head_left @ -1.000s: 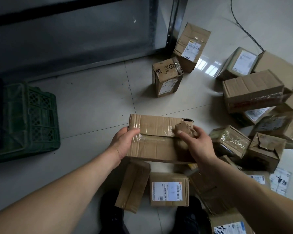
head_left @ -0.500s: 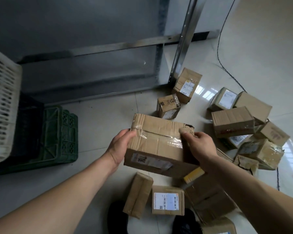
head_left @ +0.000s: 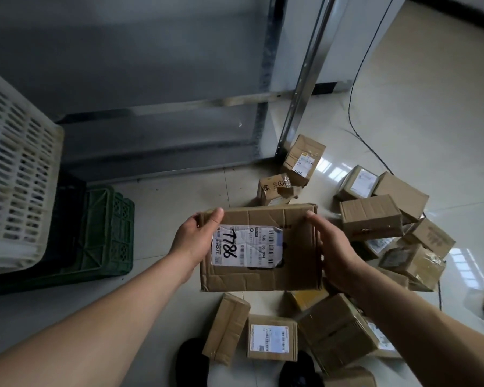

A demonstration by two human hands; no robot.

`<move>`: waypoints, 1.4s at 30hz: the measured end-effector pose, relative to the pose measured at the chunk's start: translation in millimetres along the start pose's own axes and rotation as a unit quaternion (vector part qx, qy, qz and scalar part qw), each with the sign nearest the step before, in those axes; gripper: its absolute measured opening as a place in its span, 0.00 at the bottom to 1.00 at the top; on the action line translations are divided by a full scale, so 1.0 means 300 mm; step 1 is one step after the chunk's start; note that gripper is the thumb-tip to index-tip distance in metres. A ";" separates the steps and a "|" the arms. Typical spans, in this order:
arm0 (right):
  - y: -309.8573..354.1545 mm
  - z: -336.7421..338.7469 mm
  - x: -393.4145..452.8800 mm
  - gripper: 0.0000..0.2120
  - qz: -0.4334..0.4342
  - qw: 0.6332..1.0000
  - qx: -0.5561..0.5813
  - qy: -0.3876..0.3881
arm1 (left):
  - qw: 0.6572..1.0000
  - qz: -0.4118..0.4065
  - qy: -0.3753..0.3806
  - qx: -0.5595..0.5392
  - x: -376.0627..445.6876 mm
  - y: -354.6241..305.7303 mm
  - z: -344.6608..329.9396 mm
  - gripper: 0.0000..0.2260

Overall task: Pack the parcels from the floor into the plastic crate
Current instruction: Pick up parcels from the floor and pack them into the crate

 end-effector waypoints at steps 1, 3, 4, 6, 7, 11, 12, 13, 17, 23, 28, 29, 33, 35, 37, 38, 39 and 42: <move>0.017 -0.009 -0.018 0.12 0.002 1.000 -0.005 -0.011 | 1.000 -0.005 0.012 -0.008 -0.019 -0.022 0.012 0.20; 0.063 -0.027 -0.061 0.14 0.006 0.999 -0.013 -0.036 | 0.999 -0.014 0.034 -0.030 -0.060 -0.078 0.037 0.16; 0.091 -0.036 -0.085 0.16 0.007 0.999 -0.010 -0.046 | 0.998 -0.016 0.043 -0.041 -0.082 -0.108 0.051 0.14; 0.151 -0.046 -0.135 0.19 0.013 0.997 -0.002 -0.073 | 0.997 -0.019 0.060 -0.051 -0.128 -0.166 0.083 0.11; 0.182 -0.050 -0.161 0.21 0.019 0.996 -0.003 -0.085 | 0.996 -0.024 0.064 -0.050 -0.153 -0.196 0.104 0.11; 0.320 -0.061 -0.283 0.26 0.042 0.992 -0.018 -0.118 | 0.997 -0.050 0.053 -0.034 -0.272 -0.339 0.212 0.20; 0.356 -0.065 -0.316 0.26 0.049 0.991 -0.020 -0.121 | 0.997 -0.058 0.047 -0.036 -0.303 -0.375 0.241 0.21; 0.389 -0.070 -0.346 0.25 0.054 0.991 -0.022 -0.122 | 0.996 -0.065 0.042 -0.040 -0.332 -0.407 0.270 0.21; 0.522 -0.094 -0.467 0.23 0.080 0.988 -0.034 -0.130 | 0.994 -0.086 0.042 -0.054 -0.454 -0.514 0.357 0.17; 0.661 -0.116 -0.620 0.21 0.131 0.982 -0.048 -0.128 | 0.990 -0.118 0.010 -0.075 -0.622 -0.624 0.458 0.16; 0.758 -0.125 -0.744 0.18 0.167 0.980 -0.041 -0.105 | 0.986 -0.139 -0.023 -0.092 -0.770 -0.681 0.513 0.22; 0.774 -0.130 -0.770 0.18 0.173 0.979 -0.041 -0.099 | 0.985 -0.142 -0.031 -0.092 -0.796 -0.682 0.525 0.24; 0.835 -0.176 -0.859 0.23 0.195 0.978 -0.047 -0.056 | 0.982 -0.148 -0.066 -0.098 -0.917 -0.695 0.593 0.25; 0.874 -0.214 -0.900 0.20 0.207 0.976 -0.054 -0.032 | 0.979 -0.156 -0.089 -0.101 -0.978 -0.704 0.640 0.21; 0.915 -0.266 -0.944 0.18 0.217 0.974 -0.068 -0.007 | 0.974 -0.162 -0.113 -0.109 -1.025 -0.709 0.699 0.22; 0.932 -0.295 -0.964 0.17 0.220 0.972 -0.076 0.006 | 0.972 -0.165 -0.123 -0.113 -1.041 -0.708 0.733 0.24; 0.948 -0.326 -0.985 0.17 0.226 0.971 -0.079 0.016 | 0.970 -0.168 -0.132 -0.118 -1.049 -0.702 0.771 0.25; 1.000 -0.436 -1.054 0.16 0.246 0.966 -0.079 0.032 | 0.963 -0.180 -0.152 -0.132 -1.068 -0.688 0.896 0.28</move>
Point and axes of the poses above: each hand's wrist, its own x-axis towards the middle knuckle, its own z-axis out of the back of the hand, y = z × x, the point moved 5 cm from there along x, towards the middle knuckle
